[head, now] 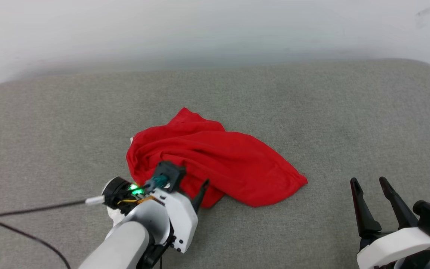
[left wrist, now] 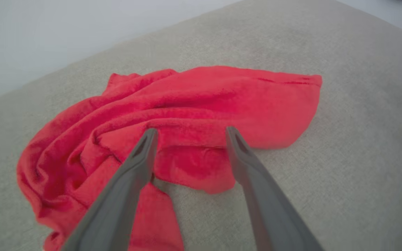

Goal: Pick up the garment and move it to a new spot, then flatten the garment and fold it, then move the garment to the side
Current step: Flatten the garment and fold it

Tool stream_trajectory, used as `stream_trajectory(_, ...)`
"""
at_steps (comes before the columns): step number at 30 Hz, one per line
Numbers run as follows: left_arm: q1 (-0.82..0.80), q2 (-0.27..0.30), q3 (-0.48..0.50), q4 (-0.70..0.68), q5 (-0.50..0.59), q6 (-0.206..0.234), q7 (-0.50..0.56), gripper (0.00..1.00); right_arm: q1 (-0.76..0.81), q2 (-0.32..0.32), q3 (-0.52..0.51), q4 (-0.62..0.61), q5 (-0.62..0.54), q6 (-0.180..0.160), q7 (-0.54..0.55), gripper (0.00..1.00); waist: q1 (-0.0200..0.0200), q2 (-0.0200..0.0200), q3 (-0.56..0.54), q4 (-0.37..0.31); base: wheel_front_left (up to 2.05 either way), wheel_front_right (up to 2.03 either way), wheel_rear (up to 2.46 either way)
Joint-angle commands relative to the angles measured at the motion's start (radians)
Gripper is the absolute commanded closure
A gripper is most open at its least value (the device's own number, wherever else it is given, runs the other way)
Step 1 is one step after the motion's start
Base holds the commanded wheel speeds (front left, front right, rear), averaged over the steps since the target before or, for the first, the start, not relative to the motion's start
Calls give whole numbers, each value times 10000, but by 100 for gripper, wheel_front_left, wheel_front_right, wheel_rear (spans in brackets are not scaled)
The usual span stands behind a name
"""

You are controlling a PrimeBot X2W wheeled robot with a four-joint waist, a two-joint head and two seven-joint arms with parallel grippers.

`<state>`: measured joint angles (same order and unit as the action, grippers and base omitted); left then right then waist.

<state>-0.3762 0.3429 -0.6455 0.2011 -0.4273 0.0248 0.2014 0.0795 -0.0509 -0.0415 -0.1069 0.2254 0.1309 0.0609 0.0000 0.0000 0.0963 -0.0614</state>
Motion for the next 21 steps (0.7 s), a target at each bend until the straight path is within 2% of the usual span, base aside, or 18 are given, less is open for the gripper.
stream_trajectory(1, -198, 27, -51, 70, -50, -98, 149, 0, -155, 10, 19, -32, -13, -3, -31, 0, 0, 0, 138, -105, 0, 0, 0)
stream_trajectory(7, -1080, 61, -678, 967, -183, -912, 1683, 0, -338, 10, 162, 153, 130, -3, -170, 0, 0, 0, 598, -529, 0, 0, 0)
stream_trajectory(12, -1566, 144, -1137, 1917, -375, -1300, 2651, 0, -472, 11, 278, 340, 281, -3, -330, 0, 0, 0, 923, -758, 0, 0, 0)
stream_trajectory(16, -1743, 229, -1634, 2723, -534, -1448, 3294, 0, -624, 10, 292, 487, 306, -3, -384, 0, 0, 0, 1026, -871, 0, 0, 0)
stream_trajectory(17, -1760, 256, -1786, 2892, -569, -1477, 3436, 14, -621, 11, 312, 516, 314, -3, -414, 0, 0, 0, 1038, -891, 0, 0, 0)
stream_trajectory(18, -1783, 266, -1933, 3041, -623, -1503, 3543, 69, -617, 11, 314, 548, 323, -3, -446, 0, 0, 0, 1042, -908, 0, 0, 0)
stream_trajectory(19, -1798, 265, -2056, 3119, -702, -1515, 3590, 100, -625, 10, 309, 583, 338, -3, -435, 0, 0, 0, 1043, -918, 0, 0, 0)
stream_trajectory(21, -1896, 264, -2287, 3100, -736, -1536, 3395, 100, -638, 10, 310, 628, 350, -3, -458, 0, 0, 0, 1012, -929, 0, 0, 0)
